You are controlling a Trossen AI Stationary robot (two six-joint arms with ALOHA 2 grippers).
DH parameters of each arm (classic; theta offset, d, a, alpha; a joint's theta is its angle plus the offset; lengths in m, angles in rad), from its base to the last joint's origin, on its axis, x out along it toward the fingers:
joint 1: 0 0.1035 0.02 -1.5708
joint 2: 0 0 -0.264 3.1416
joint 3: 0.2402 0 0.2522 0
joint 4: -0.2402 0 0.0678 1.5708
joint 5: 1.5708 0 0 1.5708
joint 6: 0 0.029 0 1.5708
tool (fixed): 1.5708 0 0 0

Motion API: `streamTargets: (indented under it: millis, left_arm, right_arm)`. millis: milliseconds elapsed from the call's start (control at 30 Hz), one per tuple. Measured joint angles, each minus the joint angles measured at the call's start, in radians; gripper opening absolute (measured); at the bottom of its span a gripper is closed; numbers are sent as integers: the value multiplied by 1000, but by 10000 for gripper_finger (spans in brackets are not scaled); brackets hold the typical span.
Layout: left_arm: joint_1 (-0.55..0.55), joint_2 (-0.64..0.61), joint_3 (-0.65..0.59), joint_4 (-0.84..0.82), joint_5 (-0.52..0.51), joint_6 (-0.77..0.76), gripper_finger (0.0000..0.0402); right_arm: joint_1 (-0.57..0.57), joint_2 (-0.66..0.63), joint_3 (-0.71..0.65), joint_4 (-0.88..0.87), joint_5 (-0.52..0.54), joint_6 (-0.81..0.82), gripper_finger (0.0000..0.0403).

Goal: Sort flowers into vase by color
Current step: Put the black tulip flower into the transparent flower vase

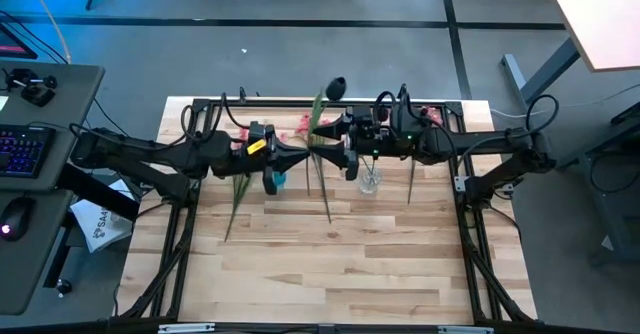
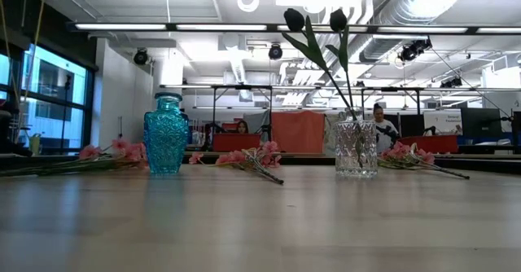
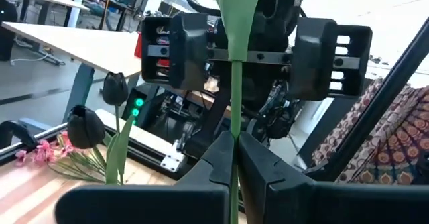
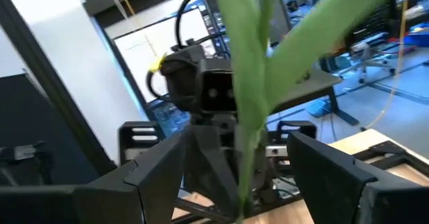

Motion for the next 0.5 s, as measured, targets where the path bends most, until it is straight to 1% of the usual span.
streamTargets:
  millis: [100,300,400,500]
  left_arm:
    - [0,1,0,-3,17,18,0]
    - [0,25,0,-4,18,25,0]
    - [1,32,0,3,10,26,0]
    - [1,35,0,-5,-9,27,0]
  right_arm:
    - [-2,0,0,16,6,-9,258]
    - [-9,0,0,19,18,-14,255]
    - [-15,0,0,19,18,-16,235]
    - [-21,0,0,16,18,-16,195]
